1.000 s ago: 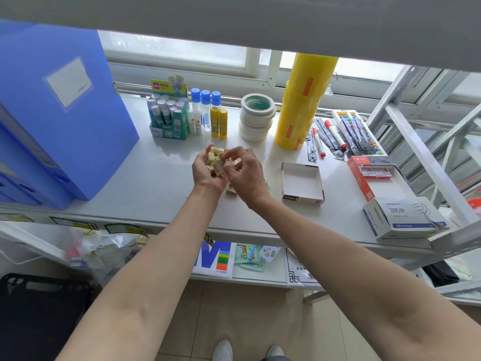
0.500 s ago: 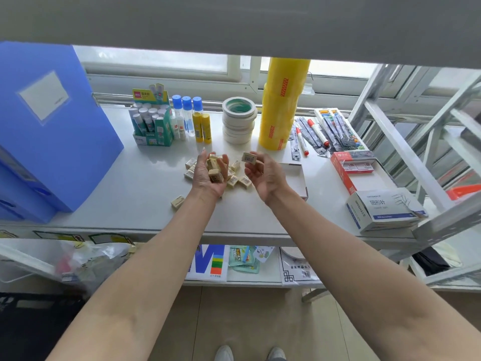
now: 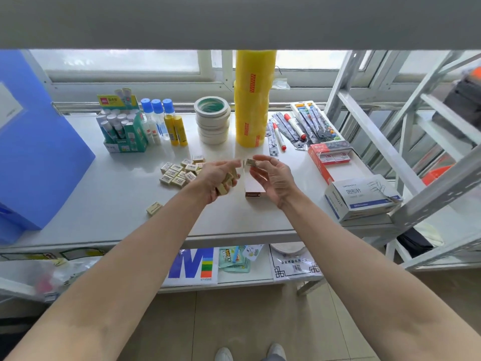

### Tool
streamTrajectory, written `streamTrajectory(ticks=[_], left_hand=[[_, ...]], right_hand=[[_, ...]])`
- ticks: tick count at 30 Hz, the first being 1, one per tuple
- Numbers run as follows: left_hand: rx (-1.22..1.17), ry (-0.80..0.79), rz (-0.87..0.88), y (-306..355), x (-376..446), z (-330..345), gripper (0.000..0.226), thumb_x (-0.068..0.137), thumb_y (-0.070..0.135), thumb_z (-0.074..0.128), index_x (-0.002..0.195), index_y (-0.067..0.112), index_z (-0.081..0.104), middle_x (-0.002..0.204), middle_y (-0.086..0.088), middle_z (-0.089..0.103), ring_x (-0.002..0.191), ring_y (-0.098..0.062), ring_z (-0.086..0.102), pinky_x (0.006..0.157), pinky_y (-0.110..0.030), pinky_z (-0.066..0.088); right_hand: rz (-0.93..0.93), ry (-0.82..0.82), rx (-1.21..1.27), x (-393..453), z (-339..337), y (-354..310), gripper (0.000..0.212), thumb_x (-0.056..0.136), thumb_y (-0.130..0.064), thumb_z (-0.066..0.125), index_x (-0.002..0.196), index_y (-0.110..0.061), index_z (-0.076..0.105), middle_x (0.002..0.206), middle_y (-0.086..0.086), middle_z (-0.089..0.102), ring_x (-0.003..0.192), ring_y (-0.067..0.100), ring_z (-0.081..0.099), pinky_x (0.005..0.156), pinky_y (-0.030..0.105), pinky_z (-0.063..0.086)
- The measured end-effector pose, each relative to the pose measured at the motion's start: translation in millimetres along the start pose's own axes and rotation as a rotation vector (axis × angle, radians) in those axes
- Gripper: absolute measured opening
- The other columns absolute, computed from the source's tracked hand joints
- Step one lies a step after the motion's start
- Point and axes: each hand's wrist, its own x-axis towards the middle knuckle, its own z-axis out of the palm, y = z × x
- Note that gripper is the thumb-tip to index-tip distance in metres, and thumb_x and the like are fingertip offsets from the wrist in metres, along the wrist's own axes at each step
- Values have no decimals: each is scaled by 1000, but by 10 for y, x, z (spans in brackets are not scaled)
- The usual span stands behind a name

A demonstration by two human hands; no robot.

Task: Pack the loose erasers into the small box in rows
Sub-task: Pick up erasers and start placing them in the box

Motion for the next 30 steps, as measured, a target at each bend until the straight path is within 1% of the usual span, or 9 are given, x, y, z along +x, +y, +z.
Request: streamTrajectory(ticks=[3,7,10,13,16,18,23,26,30], left_hand=[[73,-51,-12,-8,7,104,33,86,36,72,97,6,69,73,-8,63,54,-13,54,34,-16,36],[109,-39,12,-43,45,192,35,84,29,75,108,4,69,78,-8,65,55,-12,55,35,-17,37],[62,-24,18,-62,78,221,34,84,25,75,111,6,68,79,-8,65,56,-13,56,36,-16,37],[55,-12,17,-66,101,229,33,84,25,75,112,8,68,81,-8,66,56,-13,57,37,-17,38],[64,4,24,-68,122,233,31,85,25,74,111,8,68,81,-8,66,56,-13,57,37,-17,38],[98,2,33,-70,122,231,30,85,26,74,109,9,69,81,-8,65,57,-13,57,37,-17,38],[278,-97,53,-44,114,213,32,84,30,75,106,8,71,77,-5,65,51,-8,57,38,-17,37],[269,-84,71,-8,127,222,36,85,33,73,108,5,70,78,-6,65,52,-8,56,38,-18,37],[281,-95,68,30,126,211,34,86,36,72,104,7,70,80,-6,65,57,-10,56,38,-18,37]], right_hand=[[-47,-38,-111,-10,-58,-11,25,84,15,52,100,-1,62,100,15,64,92,23,64,94,32,52],[-89,-39,-151,-41,-93,-41,32,80,17,57,102,-6,62,99,10,64,96,22,61,99,35,49],[-96,21,-211,-9,-141,-36,30,84,14,54,106,-6,61,100,10,64,95,21,63,97,35,51],[-89,68,-315,19,-177,-16,23,87,7,55,107,-1,63,91,13,67,82,21,64,88,34,55],[-69,80,-304,24,-187,-6,18,90,1,56,105,-1,65,83,13,67,73,21,64,80,34,56],[-73,69,-301,21,-183,-4,13,90,-3,60,101,-3,66,83,13,67,72,21,64,78,32,56],[-159,80,-405,69,-174,-40,11,91,-5,61,96,-10,70,85,9,70,79,17,65,82,31,55],[-168,44,-430,104,-159,-64,10,91,-6,62,98,-9,68,84,10,70,78,16,66,81,30,55],[-187,31,-434,130,-143,-69,12,88,-6,66,100,-8,63,81,6,72,76,17,71,90,37,55]])
